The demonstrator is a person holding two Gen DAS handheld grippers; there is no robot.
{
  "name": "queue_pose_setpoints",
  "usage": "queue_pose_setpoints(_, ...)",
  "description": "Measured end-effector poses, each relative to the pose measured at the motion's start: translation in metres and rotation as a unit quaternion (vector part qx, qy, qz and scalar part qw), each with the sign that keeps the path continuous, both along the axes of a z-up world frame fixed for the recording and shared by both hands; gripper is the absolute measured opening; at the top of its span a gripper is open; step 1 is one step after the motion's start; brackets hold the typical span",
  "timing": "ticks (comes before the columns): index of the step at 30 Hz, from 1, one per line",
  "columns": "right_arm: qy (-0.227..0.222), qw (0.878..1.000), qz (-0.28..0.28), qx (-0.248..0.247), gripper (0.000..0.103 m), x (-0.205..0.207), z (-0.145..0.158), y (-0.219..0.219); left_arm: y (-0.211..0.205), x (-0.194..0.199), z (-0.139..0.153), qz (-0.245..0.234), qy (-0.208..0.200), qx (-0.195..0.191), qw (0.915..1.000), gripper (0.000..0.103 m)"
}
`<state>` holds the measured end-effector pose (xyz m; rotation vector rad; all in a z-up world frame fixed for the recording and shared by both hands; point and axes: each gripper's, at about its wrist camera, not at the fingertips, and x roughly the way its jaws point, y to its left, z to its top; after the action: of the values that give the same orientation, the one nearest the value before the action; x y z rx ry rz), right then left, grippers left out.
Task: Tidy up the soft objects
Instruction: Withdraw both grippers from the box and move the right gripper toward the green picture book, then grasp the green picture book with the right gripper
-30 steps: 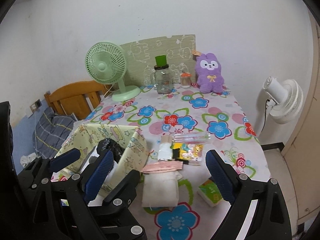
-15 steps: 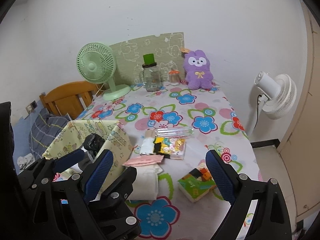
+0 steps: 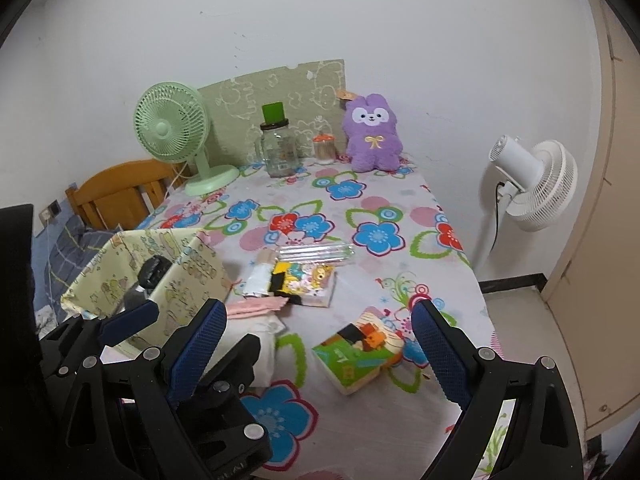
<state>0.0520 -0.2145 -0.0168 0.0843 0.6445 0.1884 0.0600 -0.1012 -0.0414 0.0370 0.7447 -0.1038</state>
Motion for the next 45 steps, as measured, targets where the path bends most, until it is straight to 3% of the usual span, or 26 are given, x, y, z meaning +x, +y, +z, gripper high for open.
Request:
queue_pose_setpoints(16, 0.03, 0.999, -0.004, 0.011, 0.096, 0.017, -0.032, -0.021, -0.024, 0.013, -0.029, -0.014, 0.017, -0.007, 0.9997, 0.09)
queue_pose_setpoints(34, 0.081, 0.997, -0.008, 0.002, 0.096, 0.047, -0.07, -0.015, -0.017, 0.03, -0.062, 0.045, 0.033, 0.014, 0.9983, 0.091)
queue_pose_setpoints(41, 0.096, 0.995, -0.008, -0.008, 0.096, 0.052, -0.08, -0.011, -0.01, 0.034, -0.074, 0.062, 0.065, -0.001, 0.996, 0.092)
queue_pose_setpoints(45, 0.104, 0.994, -0.008, -0.011, 0.096, 0.055, -0.086, -0.008, -0.006, 0.038, -0.082, 0.077, 0.082, 0.001, 0.9937, 0.101)
